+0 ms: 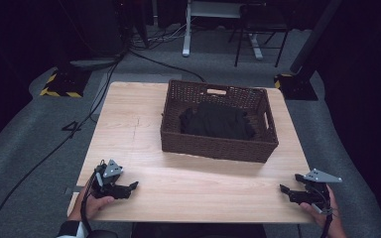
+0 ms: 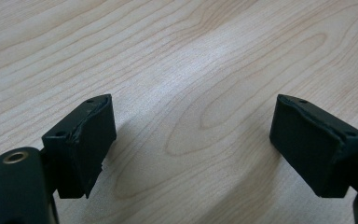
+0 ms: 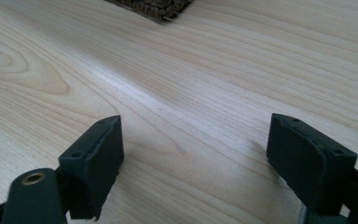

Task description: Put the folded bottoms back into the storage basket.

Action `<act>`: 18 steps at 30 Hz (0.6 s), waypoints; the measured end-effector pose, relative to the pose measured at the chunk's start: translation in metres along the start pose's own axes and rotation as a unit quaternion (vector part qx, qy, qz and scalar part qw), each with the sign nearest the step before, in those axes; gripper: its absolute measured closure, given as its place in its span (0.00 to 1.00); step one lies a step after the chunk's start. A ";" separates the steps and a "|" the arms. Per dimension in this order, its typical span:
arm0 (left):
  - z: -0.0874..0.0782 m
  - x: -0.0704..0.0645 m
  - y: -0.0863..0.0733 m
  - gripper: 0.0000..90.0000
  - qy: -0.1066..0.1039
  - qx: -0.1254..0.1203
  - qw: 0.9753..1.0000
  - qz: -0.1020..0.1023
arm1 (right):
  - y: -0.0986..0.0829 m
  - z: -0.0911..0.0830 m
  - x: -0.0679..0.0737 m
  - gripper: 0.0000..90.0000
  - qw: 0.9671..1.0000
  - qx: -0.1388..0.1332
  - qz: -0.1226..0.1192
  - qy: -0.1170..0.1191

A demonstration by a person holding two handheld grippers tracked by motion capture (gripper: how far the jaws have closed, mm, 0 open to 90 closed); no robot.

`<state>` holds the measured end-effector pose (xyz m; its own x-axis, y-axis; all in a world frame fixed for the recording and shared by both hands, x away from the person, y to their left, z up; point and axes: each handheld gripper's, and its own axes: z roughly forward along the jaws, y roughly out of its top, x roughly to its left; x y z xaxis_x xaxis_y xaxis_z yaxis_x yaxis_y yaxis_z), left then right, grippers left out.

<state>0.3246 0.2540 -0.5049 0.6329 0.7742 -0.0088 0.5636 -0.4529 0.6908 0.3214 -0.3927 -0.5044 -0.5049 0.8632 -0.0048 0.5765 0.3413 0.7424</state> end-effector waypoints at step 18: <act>0.000 0.000 0.000 0.16 -0.001 0.001 1.000 0.001 | 0.000 0.000 -0.001 0.21 1.000 -0.001 0.001 -0.001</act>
<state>0.3250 0.2541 -0.5049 0.6354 0.7722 -0.0093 0.5631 -0.4551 0.6898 0.3214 -0.3932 -0.5045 -0.5025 0.8645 -0.0043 0.5766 0.3389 0.7435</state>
